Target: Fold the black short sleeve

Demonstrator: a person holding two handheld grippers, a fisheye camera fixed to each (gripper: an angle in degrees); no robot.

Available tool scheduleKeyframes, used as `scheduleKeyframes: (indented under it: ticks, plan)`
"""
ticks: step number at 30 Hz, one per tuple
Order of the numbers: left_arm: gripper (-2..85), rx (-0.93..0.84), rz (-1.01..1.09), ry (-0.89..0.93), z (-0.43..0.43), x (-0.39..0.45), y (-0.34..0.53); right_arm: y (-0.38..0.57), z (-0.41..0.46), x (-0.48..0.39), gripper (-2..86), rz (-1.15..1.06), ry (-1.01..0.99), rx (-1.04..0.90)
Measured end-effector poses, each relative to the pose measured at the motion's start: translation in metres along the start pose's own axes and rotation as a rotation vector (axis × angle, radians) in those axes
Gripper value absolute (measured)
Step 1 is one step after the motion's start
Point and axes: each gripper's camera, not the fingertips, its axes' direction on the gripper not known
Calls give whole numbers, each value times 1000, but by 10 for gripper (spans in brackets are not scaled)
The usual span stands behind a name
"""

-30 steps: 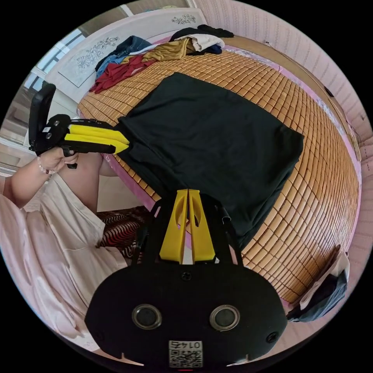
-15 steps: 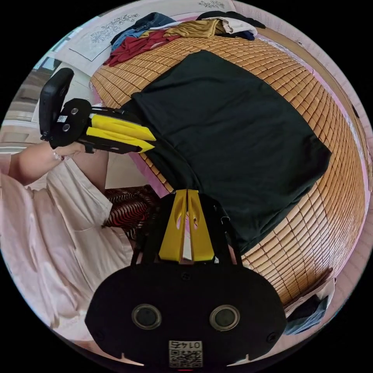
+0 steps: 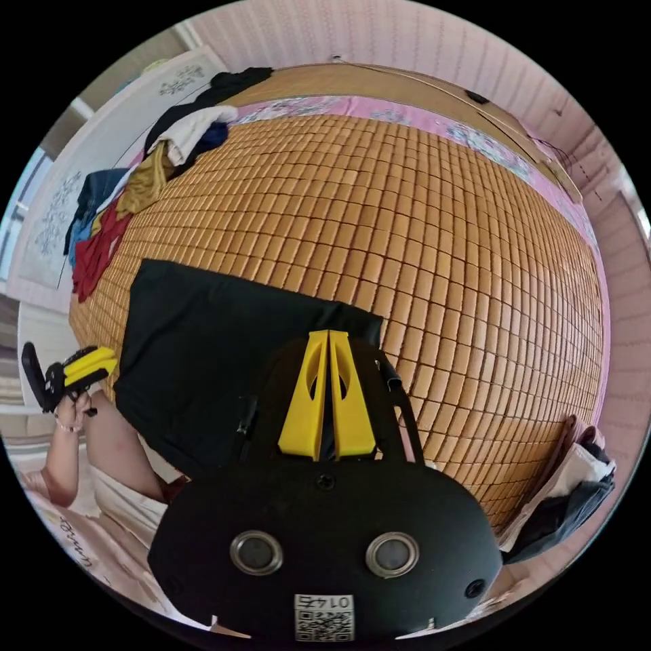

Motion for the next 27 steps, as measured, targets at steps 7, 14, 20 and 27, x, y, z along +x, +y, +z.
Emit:
scheduleKeyframes:
  ticks: [7, 14, 20, 27]
  plan:
    - [13, -33, -124, 15, 22, -28, 7, -4, 16, 12, -7, 98, 32, -2]
    - [36, 141, -156, -53, -9, -61, -59, -4, -9, -4, -6, 4, 31, 65]
    - [80, 16, -321, 104, 52, -110, -129, -13, 9, -19, -5, -35, 54, -29]
    - [22, 58, -440, 206, 70, -145, -133, -16, 5, -25, -4, -99, 83, -15]
